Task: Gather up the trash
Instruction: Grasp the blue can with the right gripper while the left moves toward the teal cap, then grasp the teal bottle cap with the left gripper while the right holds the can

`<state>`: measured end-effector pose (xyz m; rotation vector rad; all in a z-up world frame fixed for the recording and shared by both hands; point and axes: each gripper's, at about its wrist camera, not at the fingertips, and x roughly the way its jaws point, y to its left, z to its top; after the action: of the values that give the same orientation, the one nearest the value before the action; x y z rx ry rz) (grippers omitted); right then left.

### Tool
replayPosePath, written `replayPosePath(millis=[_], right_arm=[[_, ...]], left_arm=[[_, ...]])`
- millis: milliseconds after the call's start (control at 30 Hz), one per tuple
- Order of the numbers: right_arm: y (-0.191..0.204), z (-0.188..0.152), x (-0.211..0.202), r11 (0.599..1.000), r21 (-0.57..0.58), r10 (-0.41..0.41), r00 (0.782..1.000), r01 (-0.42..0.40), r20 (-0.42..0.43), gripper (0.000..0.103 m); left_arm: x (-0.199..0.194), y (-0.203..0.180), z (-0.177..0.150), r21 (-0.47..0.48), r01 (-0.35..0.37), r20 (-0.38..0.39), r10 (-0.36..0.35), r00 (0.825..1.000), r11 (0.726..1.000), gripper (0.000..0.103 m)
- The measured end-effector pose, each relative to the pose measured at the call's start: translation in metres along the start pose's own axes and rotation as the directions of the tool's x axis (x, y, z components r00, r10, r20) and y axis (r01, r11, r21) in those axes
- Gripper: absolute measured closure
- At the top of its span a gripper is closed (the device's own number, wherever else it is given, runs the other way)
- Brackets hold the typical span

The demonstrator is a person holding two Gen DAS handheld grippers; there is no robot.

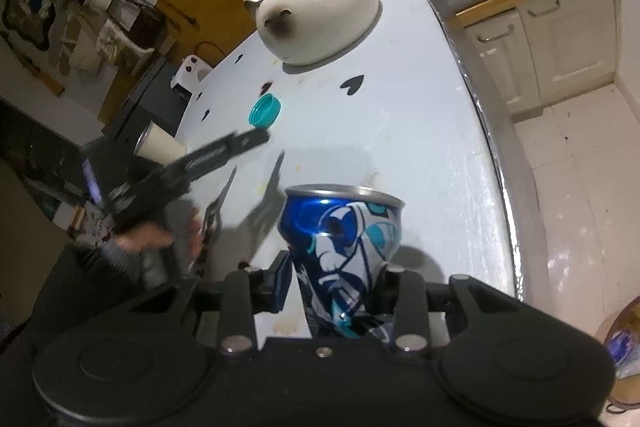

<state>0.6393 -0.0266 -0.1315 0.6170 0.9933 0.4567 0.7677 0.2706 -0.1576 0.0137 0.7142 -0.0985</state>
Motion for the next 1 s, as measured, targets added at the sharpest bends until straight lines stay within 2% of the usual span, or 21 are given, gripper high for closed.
replayPosePath(millis=[100, 167, 333, 367, 400, 500, 667, 1000], right_arm=[[0.001, -0.002, 0.003, 1.0, 0.003, 0.017, 1.0, -0.017, 0.014, 0.068], [0.0, -0.004, 0.003, 1.0, 0.007, 0.028, 0.999, -0.028, 0.021, 0.068], [0.0, -0.004, 0.005, 0.999, 0.01, 0.047, 0.999, -0.047, 0.024, 0.068], [0.001, -0.005, 0.006, 0.999, 0.007, 0.047, 0.999, -0.047, 0.024, 0.068], [0.003, -0.005, 0.006, 0.999, 0.003, 0.046, 0.999, -0.046, 0.024, 0.068], [0.006, -0.007, 0.006, 0.999, 0.003, 0.039, 0.999, -0.039, 0.028, 0.068], [0.013, -0.009, 0.009, 1.0, 0.002, 0.017, 0.999, -0.018, 0.028, 0.068], [0.034, -0.03, -0.009, 1.0, 0.009, -0.023, 0.999, 0.022, 0.036, 0.069]], left_arm=[[0.015, -0.005, 0.001, 0.03, -0.037, 0.019, 0.037, 0.999, 0.999, 0.033], [0.02, -0.004, 0.003, 0.029, -0.058, 0.053, 0.056, 0.997, 0.998, 0.033], [0.032, -0.002, 0.01, 0.01, -0.075, 0.074, 0.074, 0.995, 0.997, 0.035], [0.032, -0.002, 0.011, 0.017, -0.07, 0.079, 0.068, 0.995, 0.997, 0.047], [0.032, -0.004, 0.012, 0.026, -0.066, 0.081, 0.063, 0.995, 0.997, 0.053], [0.025, -0.008, 0.01, 0.052, -0.077, 0.067, 0.073, 0.995, 0.996, 0.053], [-0.005, -0.009, -0.007, 0.081, -0.064, 0.044, 0.061, 0.997, 0.995, 0.053], [-0.121, -0.014, -0.049, 0.032, -0.031, 0.021, 0.03, 0.999, 0.999, 0.053]])
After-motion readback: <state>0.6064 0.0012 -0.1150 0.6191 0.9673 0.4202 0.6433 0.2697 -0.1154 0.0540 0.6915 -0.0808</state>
